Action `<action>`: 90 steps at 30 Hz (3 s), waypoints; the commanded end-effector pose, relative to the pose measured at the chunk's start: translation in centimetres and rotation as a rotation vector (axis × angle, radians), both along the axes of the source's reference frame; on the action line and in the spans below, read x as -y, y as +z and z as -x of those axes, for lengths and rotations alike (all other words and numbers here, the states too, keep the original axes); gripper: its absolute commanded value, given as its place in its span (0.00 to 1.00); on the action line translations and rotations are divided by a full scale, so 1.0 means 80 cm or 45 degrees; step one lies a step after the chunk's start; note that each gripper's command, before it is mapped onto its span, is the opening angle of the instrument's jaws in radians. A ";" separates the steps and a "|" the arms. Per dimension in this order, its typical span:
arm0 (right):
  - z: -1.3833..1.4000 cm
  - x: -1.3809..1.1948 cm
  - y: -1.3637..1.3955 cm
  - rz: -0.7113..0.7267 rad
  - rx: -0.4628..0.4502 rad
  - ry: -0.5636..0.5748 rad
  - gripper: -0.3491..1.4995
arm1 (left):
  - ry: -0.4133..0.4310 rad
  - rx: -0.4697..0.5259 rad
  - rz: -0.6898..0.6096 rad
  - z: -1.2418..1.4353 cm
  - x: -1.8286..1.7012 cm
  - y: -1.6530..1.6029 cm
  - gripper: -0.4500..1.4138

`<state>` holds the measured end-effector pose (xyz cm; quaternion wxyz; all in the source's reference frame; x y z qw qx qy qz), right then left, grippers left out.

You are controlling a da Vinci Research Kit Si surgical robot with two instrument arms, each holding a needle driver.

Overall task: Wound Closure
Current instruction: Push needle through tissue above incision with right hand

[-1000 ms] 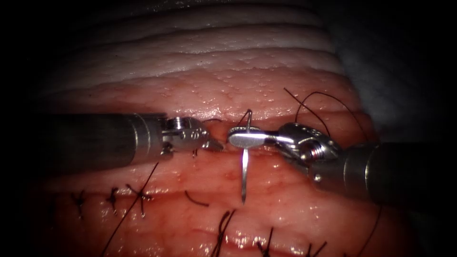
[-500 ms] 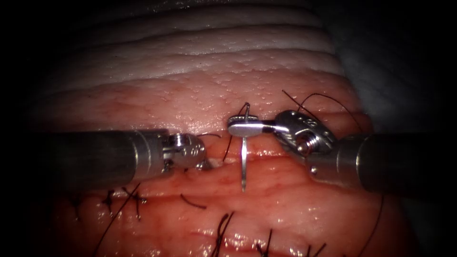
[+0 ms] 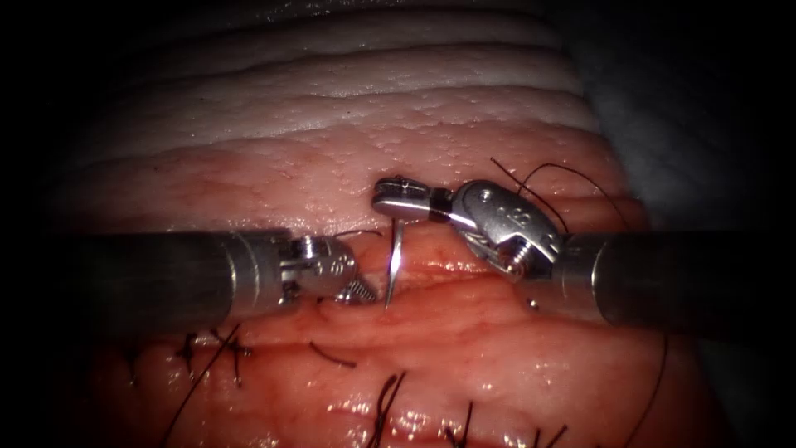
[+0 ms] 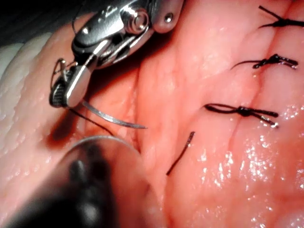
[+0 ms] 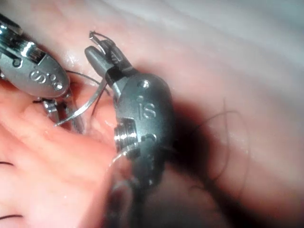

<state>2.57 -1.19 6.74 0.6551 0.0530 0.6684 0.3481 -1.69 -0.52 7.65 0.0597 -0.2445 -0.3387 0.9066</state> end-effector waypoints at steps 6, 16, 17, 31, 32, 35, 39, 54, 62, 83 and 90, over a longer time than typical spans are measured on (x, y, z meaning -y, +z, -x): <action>-0.0005 -0.0008 0.0018 0.150 0.065 0.000 0.00 | -0.008 0.006 0.003 0.0009 0.0000 -0.0002 0.31; -0.0009 0.0032 0.0038 0.297 0.128 -0.056 0.00 | -0.046 0.019 -0.001 0.0012 0.0001 -0.0007 0.31; -0.0010 0.0039 0.0041 0.305 0.126 -0.059 0.00 | -0.046 0.019 -0.001 0.0013 0.0001 -0.0007 0.31; -0.0024 0.0058 0.0051 0.279 0.125 -0.089 0.00 | -0.229 0.097 0.065 0.0012 -0.0026 -0.0049 0.26; -0.0023 0.0059 0.0052 0.265 0.124 -0.094 0.00 | -0.227 0.097 0.067 0.0011 -0.0023 -0.0058 0.26; -0.0023 0.0063 0.0054 0.236 0.105 -0.101 0.00 | -0.236 0.094 0.084 0.0009 -0.0021 -0.0070 0.27; -0.0021 0.0061 0.0056 0.219 0.104 -0.115 0.00 | -0.350 0.126 0.194 0.0000 -0.0028 -0.0108 0.24; -0.0011 0.0043 0.0061 -0.004 0.041 -0.072 0.00 | -0.404 0.144 0.241 0.0008 0.0059 -0.0110 0.13; -0.0010 0.0039 0.0062 -0.033 0.048 -0.078 0.00 | -0.415 0.154 0.248 0.0008 0.0056 -0.0101 0.11; -0.0005 0.0014 0.0058 -0.084 0.000 -0.182 0.00 | -0.438 0.172 0.215 0.0001 0.0067 -0.0048 0.09; -0.0005 0.0013 0.0057 -0.156 -0.034 -0.195 0.00 | -0.444 0.172 0.213 0.0001 0.0067 -0.0044 0.09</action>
